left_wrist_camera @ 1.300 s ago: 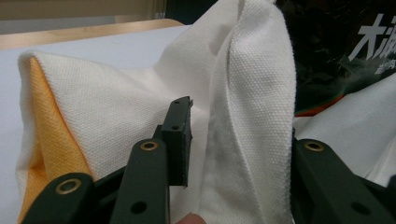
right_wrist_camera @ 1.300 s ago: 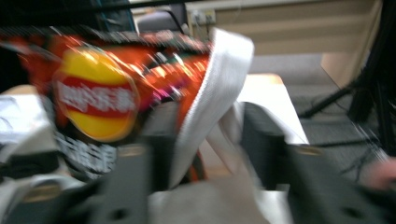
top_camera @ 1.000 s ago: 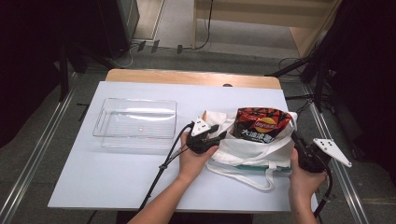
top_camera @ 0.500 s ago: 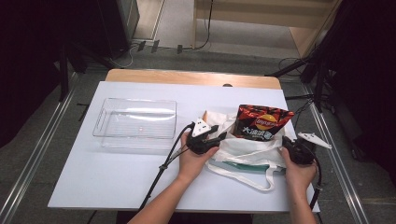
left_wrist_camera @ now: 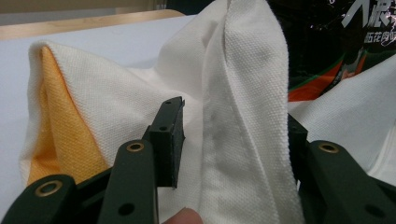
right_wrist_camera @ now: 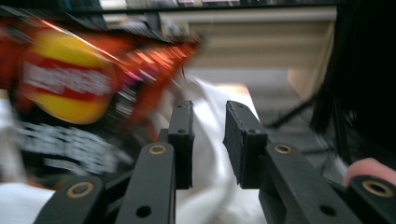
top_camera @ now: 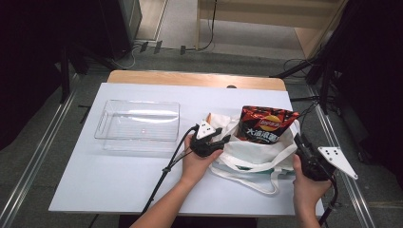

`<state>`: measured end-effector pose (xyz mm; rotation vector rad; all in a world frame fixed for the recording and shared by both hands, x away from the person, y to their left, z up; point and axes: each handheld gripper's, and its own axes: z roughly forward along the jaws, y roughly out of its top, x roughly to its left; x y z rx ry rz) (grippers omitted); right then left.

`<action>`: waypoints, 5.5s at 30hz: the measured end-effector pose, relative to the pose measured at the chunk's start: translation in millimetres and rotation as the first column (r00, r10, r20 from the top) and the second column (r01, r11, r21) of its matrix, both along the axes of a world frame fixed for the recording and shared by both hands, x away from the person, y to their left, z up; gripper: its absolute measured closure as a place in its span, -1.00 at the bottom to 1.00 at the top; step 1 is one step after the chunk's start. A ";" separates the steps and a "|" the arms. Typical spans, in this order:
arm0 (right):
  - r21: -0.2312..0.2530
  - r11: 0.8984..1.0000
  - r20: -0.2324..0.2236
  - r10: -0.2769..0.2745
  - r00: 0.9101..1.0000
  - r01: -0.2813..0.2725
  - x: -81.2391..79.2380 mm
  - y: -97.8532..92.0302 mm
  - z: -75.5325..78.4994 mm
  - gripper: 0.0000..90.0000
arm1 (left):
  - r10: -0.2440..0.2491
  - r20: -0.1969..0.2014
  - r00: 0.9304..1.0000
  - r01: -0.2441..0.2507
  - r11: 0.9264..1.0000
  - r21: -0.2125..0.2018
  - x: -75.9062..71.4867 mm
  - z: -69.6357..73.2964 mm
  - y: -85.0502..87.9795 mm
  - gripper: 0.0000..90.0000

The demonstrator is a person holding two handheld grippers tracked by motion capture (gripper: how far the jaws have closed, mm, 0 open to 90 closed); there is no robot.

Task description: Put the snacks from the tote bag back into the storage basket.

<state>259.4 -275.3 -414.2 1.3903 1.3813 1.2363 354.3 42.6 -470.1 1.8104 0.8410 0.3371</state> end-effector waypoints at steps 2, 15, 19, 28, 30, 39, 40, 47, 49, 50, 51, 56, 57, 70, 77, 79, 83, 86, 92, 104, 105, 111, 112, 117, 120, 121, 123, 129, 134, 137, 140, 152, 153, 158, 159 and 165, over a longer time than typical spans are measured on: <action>0.011 0.999 -0.038 0.052 0.998 -0.052 3.0 7.7 -2.5 0.81 | -0.002 -0.001 1.000 0.002 1.000 -0.002 0.0 0.1 0.5 0.22; -0.025 0.994 -0.457 0.083 0.886 -0.106 38.1 20.4 -59.8 1.00 | -0.010 0.006 1.000 0.010 1.000 0.005 -1.2 0.2 -0.2 0.20; -0.039 0.992 -0.481 0.089 0.872 -0.123 40.1 20.0 -62.7 1.00 | -0.011 0.005 1.000 0.011 1.000 0.010 -1.3 0.0 -0.4 0.19; 0.017 0.996 -0.212 0.084 0.974 -0.082 10.3 22.1 -26.6 0.93 | -0.008 -0.001 1.000 0.008 1.000 0.003 -0.8 0.5 0.5 0.16; 0.052 0.994 -0.185 0.108 0.977 -0.100 5.0 31.2 -22.2 1.00 | -0.009 -0.001 1.000 0.009 1.000 0.004 -1.0 0.6 0.6 0.16; 0.005 0.976 -0.208 0.214 0.955 -0.217 17.4 78.2 -27.0 1.00 | -0.007 0.002 1.000 0.007 1.000 0.009 -2.0 0.8 0.4 0.16; 0.002 0.977 -0.228 0.207 0.951 -0.213 22.0 78.5 -31.8 1.00 | -0.007 0.002 1.000 0.007 1.000 0.009 -2.0 0.7 0.4 0.15; -0.036 0.961 -0.374 0.241 0.895 -0.274 20.1 85.4 -47.2 1.00 | -0.018 0.007 1.000 0.018 1.000 0.008 -2.7 0.7 0.0 0.12; -0.021 0.956 -0.429 0.257 0.866 -0.294 22.1 85.6 -52.4 1.00 | -0.024 0.009 1.000 0.024 1.000 0.011 -3.3 0.6 -0.6 0.11; -0.018 0.951 -0.458 0.265 0.848 -0.307 24.0 87.0 -55.0 1.00 | -0.023 0.010 1.000 0.023 1.000 0.012 -3.4 0.6 -0.9 0.11; -0.028 0.949 -0.469 0.264 0.843 -0.313 24.9 88.1 -56.8 1.00 | -0.024 0.010 1.000 0.024 1.000 0.016 -2.9 0.4 -1.0 0.11; -0.043 0.966 -0.290 0.230 0.929 -0.253 2.4 81.9 -39.2 0.91 | -0.022 0.002 1.000 0.022 1.000 0.014 -2.1 0.3 -0.8 0.09; -0.054 0.972 -0.238 0.208 0.949 -0.227 -3.1 77.7 -31.7 0.89 | -0.022 0.005 1.000 0.022 1.000 0.015 -2.2 0.2 -1.0 0.08; 0.152 0.982 -0.143 0.135 0.980 -0.113 12.9 34.7 -21.1 0.35 | -0.024 0.007 1.000 0.023 1.000 0.021 -2.4 0.3 -1.1 0.07; 0.101 0.987 -0.162 0.140 0.977 -0.124 22.9 46.9 -23.7 0.86 | -0.024 0.009 1.000 0.024 0.999 0.022 -2.6 0.3 -1.6 0.07; 0.076 0.988 -0.156 0.143 0.977 -0.133 24.1 50.1 -22.2 0.99 | -0.025 0.008 1.000 0.025 0.999 0.021 -2.7 0.3 -1.9 0.06; 0.092 0.985 -0.130 0.157 0.979 -0.146 22.4 51.0 -17.6 1.00 | -0.024 0.010 1.000 0.024 0.999 0.025 -3.0 0.3 -2.5 0.05; 0.089 0.985 -0.079 0.154 0.985 -0.147 17.8 50.5 -6.1 1.00 | -0.019 0.011 1.000 0.019 0.999 0.031 -2.9 0.3 -2.6 0.07; 0.131 0.980 -0.013 0.154 0.988 -0.151 12.8 47.0 15.2 1.00 | -0.014 0.009 1.000 0.014 0.999 0.029 -3.0 0.3 -3.0 0.06; 0.174 0.977 0.077 0.109 0.991 -0.121 10.1 48.0 49.2 1.00 | -0.005 0.017 1.000 0.004 0.999 0.039 -6.0 4.4 -3.2 0.02; 0.176 0.977 0.079 0.105 0.991 -0.117 9.3 47.4 49.9 1.00 | -0.003 0.005 1.000 0.003 0.999 0.032 -6.2 5.7 -1.9 0.02; 0.183 0.978 0.091 0.085 0.992 -0.101 6.8 39.2 52.1 1.00 | 0.007 0.002 1.000 -0.007 1.000 -0.029 -14.3 27.1 7.5 -0.06; 0.185 0.978 0.092 0.082 0.992 -0.097 6.5 38.4 52.7 1.00 | 0.007 0.019 1.000 -0.007 0.999 -0.031 -16.8 33.8 9.6 -0.05; 0.176 0.980 0.087 0.084 0.993 -0.098 2.9 37.5 52.1 1.00 | 0.010 0.045 0.999 -0.007 0.997 -0.074 -22.7 56.5 14.1 -0.02; 0.171 0.980 0.089 0.090 0.992 -0.105 1.9 37.4 52.4 1.00 | 0.001 0.070 0.998 0.004 0.997 -0.082 -27.8 69.3 11.2 -0.02; 0.173 0.979 0.093 0.090 0.992 -0.105 1.6 37.0 52.8 1.00 | -0.005 0.074 0.997 0.012 0.996 -0.088 -29.2 73.0 9.6 -0.02; 0.172 0.979 0.094 0.090 0.991 -0.105 1.2 36.8 53.4 1.00 | -0.009 0.090 0.996 0.018 0.996 -0.090 -30.7 79.2 6.1 -0.02; 0.168 0.980 0.090 0.094 0.991 -0.108 0.7 39.0 51.6 1.00 | -0.023 0.121 0.992 0.035 0.994 -0.102 -30.4 96.8 -3.6 -0.02; 0.165 0.980 0.095 0.098 0.991 -0.112 -1.0 40.5 51.9 1.00 | -0.030 0.129 0.991 0.046 0.992 -0.119 -26.9 106.8 -5.6 -0.03; 0.162 0.980 0.099 0.102 0.990 -0.117 -1.6 41.3 51.6 1.00 | -0.033 0.134 0.990 0.051 0.990 -0.135 -25.5 112.6 -6.5 -0.03; 0.166 0.979 0.101 0.103 0.989 -0.119 -2.4 42.6 51.8 1.00 | -0.038 0.131 0.991 0.057 0.987 -0.148 -22.8 118.2 -9.1 -0.04; 0.137 0.983 0.108 0.105 0.989 -0.120 -6.7 48.2 50.7 1.00 | -0.027 0.143 0.989 0.049 0.988 -0.148 -22.3 128.6 -30.1 -0.06; 0.132 0.984 0.107 0.105 0.989 -0.119 -7.4 48.6 50.6 1.00 | -0.024 0.144 0.989 0.045 0.988 -0.147 -22.1 129.0 -31.4 -0.06; 0.086 0.987 0.113 0.126 0.986 -0.136 -9.5 53.7 51.9 1.00 | -0.035 0.147 0.989 0.056 0.989 -0.136 -21.8 131.5 -40.0 0.01; 0.080 0.987 0.115 0.131 0.985 -0.141 -9.2 54.2 52.4 1.00 | -0.036 0.146 0.989 0.057 0.988 -0.142 -21.1 131.9 -40.8 0.02; 0.074 0.988 0.111 0.125 0.986 -0.134 -10.0 52.9 52.5 1.00 | -0.042 0.139 0.989 0.066 0.982 -0.178 -17.8 134.9 -41.1 0.44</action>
